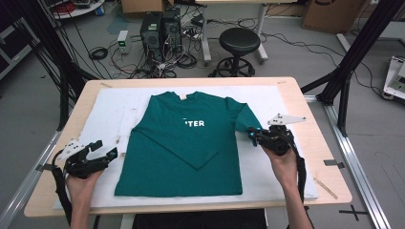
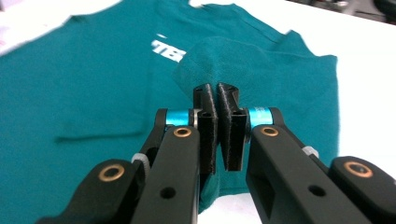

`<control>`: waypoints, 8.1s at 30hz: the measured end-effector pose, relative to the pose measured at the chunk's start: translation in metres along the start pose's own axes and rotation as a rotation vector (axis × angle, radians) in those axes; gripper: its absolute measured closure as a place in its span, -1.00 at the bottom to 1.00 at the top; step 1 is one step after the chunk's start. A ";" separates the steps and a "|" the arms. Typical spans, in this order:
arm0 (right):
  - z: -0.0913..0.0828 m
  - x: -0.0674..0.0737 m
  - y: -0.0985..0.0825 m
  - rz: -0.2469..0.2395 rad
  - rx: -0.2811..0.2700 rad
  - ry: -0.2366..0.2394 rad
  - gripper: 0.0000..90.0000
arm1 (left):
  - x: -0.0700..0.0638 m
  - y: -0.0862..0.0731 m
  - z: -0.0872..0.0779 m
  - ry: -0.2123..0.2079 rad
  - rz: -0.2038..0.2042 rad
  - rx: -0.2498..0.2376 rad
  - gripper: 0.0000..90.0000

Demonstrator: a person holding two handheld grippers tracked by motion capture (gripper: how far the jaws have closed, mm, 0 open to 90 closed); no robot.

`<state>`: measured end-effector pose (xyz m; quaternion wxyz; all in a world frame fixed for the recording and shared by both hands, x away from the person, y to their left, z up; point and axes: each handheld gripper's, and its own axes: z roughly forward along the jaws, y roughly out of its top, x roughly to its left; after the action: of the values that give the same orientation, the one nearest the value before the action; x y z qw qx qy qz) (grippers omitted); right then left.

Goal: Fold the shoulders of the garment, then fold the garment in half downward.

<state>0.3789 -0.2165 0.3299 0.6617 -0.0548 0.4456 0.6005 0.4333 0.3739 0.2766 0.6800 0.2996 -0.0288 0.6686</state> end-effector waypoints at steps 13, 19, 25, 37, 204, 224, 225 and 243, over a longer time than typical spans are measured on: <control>0.050 0.044 0.018 -0.061 0.051 0.111 0.93 | 0.000 0.000 0.001 -0.004 0.002 0.007 -0.48; 0.067 0.056 0.022 -0.062 0.066 0.138 0.93 | 0.000 0.000 0.001 -0.005 0.001 0.007 -0.48; 0.089 0.078 0.029 -0.089 0.078 0.178 0.93 | 0.000 0.000 0.001 -0.007 0.000 0.006 -0.48; 0.121 0.112 0.033 -0.117 0.095 0.240 0.93 | 0.000 0.000 0.001 -0.006 0.000 0.008 -0.48; 0.020 0.010 -0.068 -0.012 0.038 -0.140 -0.29 | -0.028 0.015 0.014 -0.069 0.134 0.248 -0.35; 0.038 0.036 -0.059 -0.006 0.196 -0.083 -0.07 | -0.042 0.013 0.031 -0.070 0.152 0.394 -0.20; 0.038 0.038 -0.059 -0.009 0.200 -0.083 -0.06 | -0.043 0.013 0.032 -0.057 0.155 0.398 -0.19; 0.049 0.048 -0.060 -0.046 0.241 -0.061 0.35 | -0.042 0.008 0.034 -0.037 0.146 0.376 0.14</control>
<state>0.4495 -0.1671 0.2996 0.6903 0.0332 0.4926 0.5288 0.4337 0.3207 0.2895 0.5611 0.4305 0.0623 0.7042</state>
